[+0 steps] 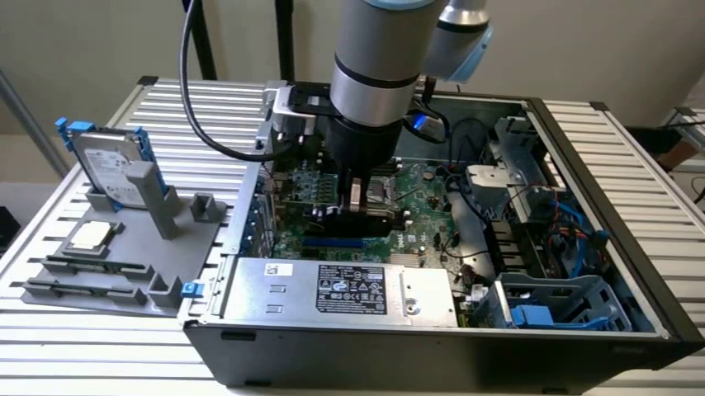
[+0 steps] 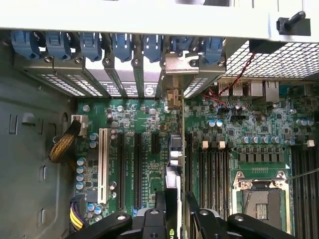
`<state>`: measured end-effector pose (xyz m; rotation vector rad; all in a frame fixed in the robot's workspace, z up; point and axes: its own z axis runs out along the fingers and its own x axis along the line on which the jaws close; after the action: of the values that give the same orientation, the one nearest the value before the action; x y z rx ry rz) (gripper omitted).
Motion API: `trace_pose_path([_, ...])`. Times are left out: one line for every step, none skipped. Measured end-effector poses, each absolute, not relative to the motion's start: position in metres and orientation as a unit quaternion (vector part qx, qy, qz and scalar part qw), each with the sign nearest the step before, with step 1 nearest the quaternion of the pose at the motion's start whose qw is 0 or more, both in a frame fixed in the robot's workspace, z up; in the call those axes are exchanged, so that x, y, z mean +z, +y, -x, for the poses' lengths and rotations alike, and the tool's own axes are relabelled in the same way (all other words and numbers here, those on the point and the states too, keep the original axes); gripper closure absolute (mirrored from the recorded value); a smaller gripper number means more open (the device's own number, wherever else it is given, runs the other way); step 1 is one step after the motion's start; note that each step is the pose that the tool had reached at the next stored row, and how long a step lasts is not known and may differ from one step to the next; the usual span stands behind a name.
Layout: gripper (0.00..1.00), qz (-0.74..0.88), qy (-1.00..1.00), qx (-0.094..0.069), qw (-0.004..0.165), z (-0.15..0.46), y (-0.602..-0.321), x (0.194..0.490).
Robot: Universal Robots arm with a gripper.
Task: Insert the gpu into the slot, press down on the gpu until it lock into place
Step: 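Insert the gpu into the slot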
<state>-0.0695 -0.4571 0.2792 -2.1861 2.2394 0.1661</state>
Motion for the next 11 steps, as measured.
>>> trace_pose_path([0.74,0.697,0.715,0.053,0.004,0.0695,-0.4572,0.2791])
trace_pose_path([0.74,0.697,0.715,0.053,0.004,0.0696,-0.4574,0.279])
trace_pose_path([0.74,0.697,0.715,0.053,0.004,0.0696,-0.4576,0.2788])
trace_pose_path([0.74,0.696,0.716,0.053,0.004,0.0698,-0.4577,0.2785])
trace_pose_path([0.74,0.696,0.716,0.053,0.003,0.0702,-0.4577,0.2782])
trace_pose_path([0.74,0.695,0.717,0.053,0.004,0.0709,-0.4577,0.2778])
trace_pose_path([0.74,0.694,0.718,0.053,0.004,0.0717,-0.4577,0.2772])
trace_pose_path([0.74,0.693,0.719,0.053,0.004,0.0727,-0.4577,0.2767])
trace_pose_path([0.74,0.692,0.72,0.053,0.004,0.0737,-0.4577,0.2763])
trace_pose_path([0.74,0.691,0.721,0.053,0.004,0.0745,-0.4578,0.2759])
trace_pose_path([0.74,0.69,0.722,0.052,0.004,0.0747,-0.4577,0.2757])
